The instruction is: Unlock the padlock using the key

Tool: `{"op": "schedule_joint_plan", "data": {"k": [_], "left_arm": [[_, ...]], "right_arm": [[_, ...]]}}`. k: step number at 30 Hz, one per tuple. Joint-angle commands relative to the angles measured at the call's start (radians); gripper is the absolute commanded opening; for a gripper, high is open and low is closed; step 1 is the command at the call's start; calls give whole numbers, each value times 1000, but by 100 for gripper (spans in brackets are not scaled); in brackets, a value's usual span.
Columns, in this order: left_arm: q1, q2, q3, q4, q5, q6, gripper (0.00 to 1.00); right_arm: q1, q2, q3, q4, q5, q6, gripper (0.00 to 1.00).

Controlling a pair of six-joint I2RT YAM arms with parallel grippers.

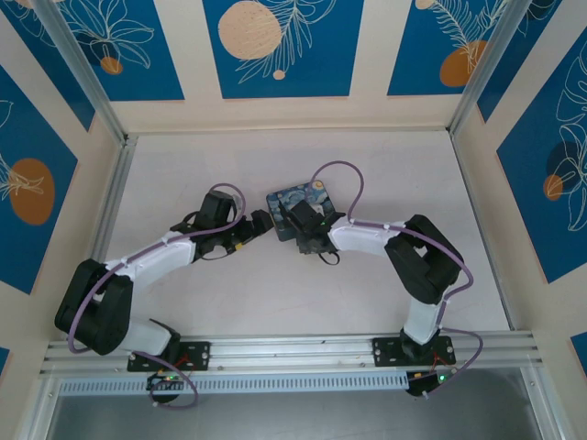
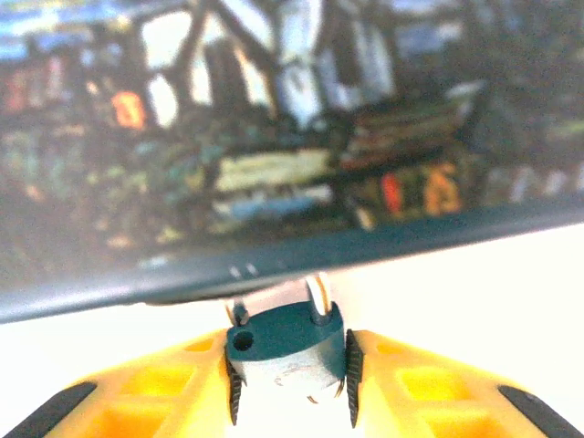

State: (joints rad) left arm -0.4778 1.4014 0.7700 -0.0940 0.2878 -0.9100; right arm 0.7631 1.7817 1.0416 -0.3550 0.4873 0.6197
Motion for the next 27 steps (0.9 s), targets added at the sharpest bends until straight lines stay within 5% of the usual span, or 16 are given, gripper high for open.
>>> {"op": "schedule_joint_plan", "data": {"k": [1, 7, 15, 27], "left_arm": [[13, -22, 2, 8, 22, 2, 100], [13, -27, 2, 4, 22, -1, 100], [14, -32, 3, 2, 24, 0, 100], [13, -41, 8, 2, 31, -1, 100]], "right_arm": [[-43, -71, -56, 80, -135, -23, 32], [-133, -121, -149, 218, -360, 17, 24], [-253, -119, -255, 455, -783, 53, 29], [-327, -199, -360, 463, -748, 122, 55]]}}
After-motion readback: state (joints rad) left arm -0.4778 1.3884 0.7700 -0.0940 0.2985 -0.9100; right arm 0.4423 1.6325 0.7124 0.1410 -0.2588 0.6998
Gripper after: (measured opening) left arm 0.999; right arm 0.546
